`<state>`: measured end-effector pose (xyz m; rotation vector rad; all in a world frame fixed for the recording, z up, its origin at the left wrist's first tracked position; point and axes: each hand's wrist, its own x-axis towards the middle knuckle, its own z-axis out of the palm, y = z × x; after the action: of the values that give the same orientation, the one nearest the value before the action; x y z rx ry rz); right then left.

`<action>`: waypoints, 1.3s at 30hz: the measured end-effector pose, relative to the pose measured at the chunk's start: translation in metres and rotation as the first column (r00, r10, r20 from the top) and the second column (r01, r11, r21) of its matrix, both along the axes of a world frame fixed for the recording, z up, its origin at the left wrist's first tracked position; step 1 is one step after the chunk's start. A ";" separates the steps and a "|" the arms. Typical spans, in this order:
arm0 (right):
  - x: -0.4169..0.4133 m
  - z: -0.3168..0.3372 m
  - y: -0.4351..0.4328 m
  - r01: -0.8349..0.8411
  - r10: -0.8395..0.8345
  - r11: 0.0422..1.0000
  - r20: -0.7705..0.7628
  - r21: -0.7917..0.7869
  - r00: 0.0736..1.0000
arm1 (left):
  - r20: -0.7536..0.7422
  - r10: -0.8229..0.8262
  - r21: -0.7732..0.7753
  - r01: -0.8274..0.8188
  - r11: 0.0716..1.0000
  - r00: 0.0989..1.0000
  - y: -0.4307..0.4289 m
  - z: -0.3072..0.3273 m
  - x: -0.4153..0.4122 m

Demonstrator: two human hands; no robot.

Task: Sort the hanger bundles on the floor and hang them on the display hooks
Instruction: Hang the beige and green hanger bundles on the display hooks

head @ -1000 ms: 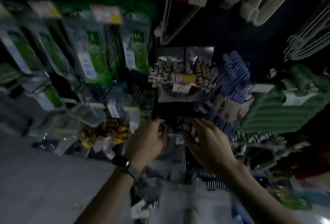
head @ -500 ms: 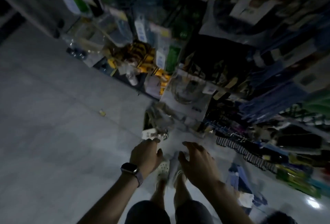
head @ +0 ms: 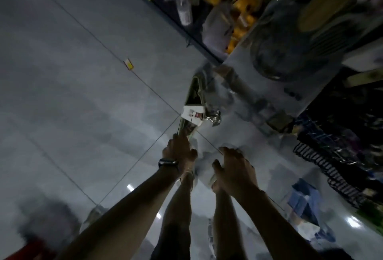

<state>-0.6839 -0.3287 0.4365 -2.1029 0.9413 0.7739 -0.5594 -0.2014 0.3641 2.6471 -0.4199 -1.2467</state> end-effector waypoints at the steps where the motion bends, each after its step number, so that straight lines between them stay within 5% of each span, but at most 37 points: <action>1: 0.005 -0.023 0.003 0.001 -0.001 1.000 -0.016 0.007 1.000 | -0.003 0.018 0.021 -0.018 1.000 1.000 0.001 -0.026 0.003; 11: 0.041 -0.230 -0.001 0.021 -0.020 0.998 -0.033 0.055 0.999 | 0.084 0.023 0.095 -0.031 0.995 0.996 -0.032 -0.239 0.034; 17: 0.043 -0.301 -0.001 0.058 -0.058 0.997 0.001 0.043 0.998 | 0.068 0.075 0.060 -0.079 0.995 0.995 -0.040 -0.316 0.042; 24: 0.026 -0.307 0.009 0.078 -0.068 0.992 -0.094 0.101 0.993 | 0.171 0.118 -0.088 -0.104 0.991 0.978 -0.029 -0.319 0.039; 31: 0.048 -0.287 0.021 0.204 -0.183 0.971 -0.163 0.122 0.969 | 0.153 0.365 -0.251 -0.321 0.913 0.918 0.010 -0.262 0.073; 39: 0.149 -0.331 0.050 0.743 -0.733 0.657 -0.120 0.129 0.669 | 0.186 0.493 -0.171 -0.466 0.868 0.850 0.079 -0.259 0.112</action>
<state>-0.5350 -0.2783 0.1055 -1.3402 1.5617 0.4461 -0.4476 -0.1222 0.1052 2.5649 0.1413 -0.7450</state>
